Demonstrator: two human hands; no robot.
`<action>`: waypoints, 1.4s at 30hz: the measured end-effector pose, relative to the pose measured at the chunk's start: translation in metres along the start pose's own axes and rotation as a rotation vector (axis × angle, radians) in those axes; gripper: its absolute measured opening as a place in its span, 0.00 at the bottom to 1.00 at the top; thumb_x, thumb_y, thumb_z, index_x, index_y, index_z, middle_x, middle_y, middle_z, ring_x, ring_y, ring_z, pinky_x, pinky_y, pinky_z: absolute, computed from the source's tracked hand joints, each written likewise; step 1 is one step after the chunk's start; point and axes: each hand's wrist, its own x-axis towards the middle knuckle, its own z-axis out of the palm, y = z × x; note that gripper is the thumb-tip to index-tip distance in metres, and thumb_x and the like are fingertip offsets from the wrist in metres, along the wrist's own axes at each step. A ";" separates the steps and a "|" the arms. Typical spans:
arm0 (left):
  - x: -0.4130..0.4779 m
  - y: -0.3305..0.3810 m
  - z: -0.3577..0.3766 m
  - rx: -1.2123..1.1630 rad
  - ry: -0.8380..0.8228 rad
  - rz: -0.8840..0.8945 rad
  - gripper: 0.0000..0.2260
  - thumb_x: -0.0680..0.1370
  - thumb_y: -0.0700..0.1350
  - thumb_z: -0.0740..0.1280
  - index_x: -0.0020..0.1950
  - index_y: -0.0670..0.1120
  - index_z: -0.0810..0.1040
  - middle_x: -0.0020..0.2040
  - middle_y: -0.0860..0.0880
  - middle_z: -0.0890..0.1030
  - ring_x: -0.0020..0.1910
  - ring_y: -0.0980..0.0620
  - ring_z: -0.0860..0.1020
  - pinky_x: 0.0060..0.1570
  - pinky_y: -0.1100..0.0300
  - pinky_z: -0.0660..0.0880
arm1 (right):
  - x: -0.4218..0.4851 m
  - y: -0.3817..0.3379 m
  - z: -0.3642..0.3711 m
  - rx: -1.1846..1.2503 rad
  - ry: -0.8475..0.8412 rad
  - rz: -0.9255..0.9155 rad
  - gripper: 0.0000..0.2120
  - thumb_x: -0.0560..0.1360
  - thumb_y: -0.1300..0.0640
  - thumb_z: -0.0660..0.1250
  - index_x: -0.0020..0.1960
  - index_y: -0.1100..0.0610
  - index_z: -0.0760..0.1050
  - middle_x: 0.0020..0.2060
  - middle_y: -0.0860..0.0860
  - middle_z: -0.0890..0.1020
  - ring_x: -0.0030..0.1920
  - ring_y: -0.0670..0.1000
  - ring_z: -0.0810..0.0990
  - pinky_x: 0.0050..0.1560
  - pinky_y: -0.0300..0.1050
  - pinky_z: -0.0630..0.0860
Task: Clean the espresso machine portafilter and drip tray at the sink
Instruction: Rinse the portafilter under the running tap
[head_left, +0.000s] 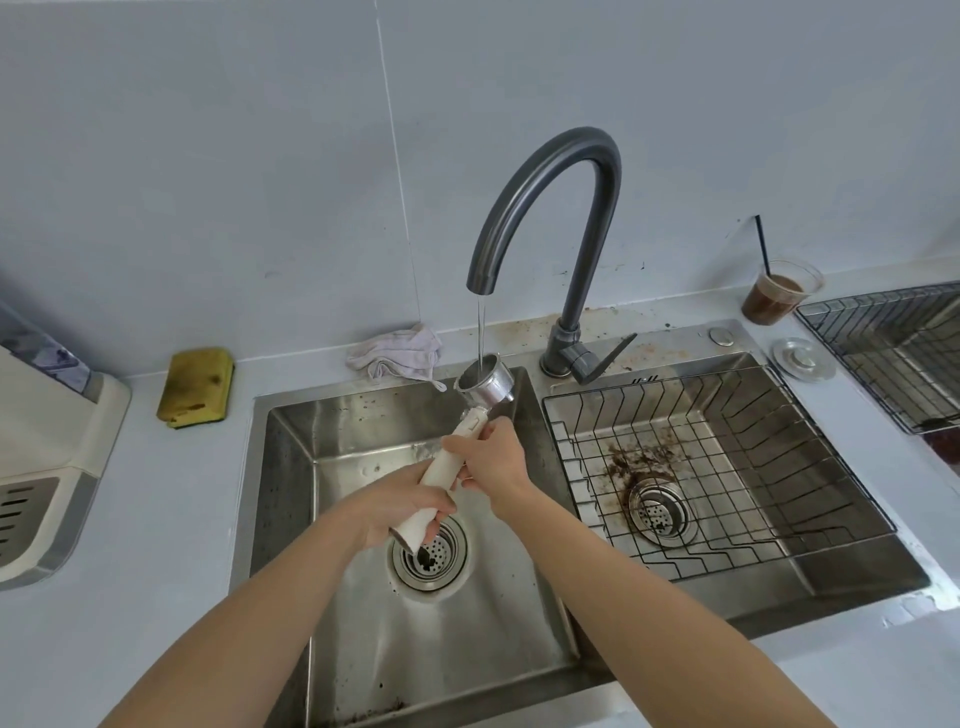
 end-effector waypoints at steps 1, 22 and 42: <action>0.002 -0.002 0.003 0.003 0.010 0.023 0.11 0.74 0.31 0.63 0.52 0.44 0.71 0.32 0.45 0.72 0.22 0.54 0.72 0.24 0.64 0.71 | -0.001 0.000 -0.001 -0.028 0.002 -0.027 0.15 0.71 0.58 0.69 0.50 0.58 0.64 0.48 0.56 0.76 0.44 0.54 0.78 0.44 0.49 0.78; 0.033 -0.011 0.030 0.271 0.458 0.274 0.16 0.74 0.35 0.61 0.61 0.43 0.67 0.36 0.50 0.74 0.31 0.53 0.73 0.31 0.63 0.68 | 0.015 -0.010 -0.004 -0.134 -0.089 -0.142 0.18 0.75 0.63 0.64 0.64 0.61 0.67 0.56 0.56 0.76 0.53 0.53 0.75 0.56 0.48 0.75; 0.007 -0.008 0.025 0.123 0.287 0.259 0.12 0.73 0.33 0.62 0.52 0.48 0.70 0.33 0.45 0.73 0.20 0.54 0.72 0.24 0.62 0.70 | 0.019 -0.004 -0.013 0.261 -0.268 0.027 0.04 0.77 0.63 0.61 0.50 0.56 0.71 0.43 0.52 0.77 0.42 0.50 0.76 0.47 0.44 0.74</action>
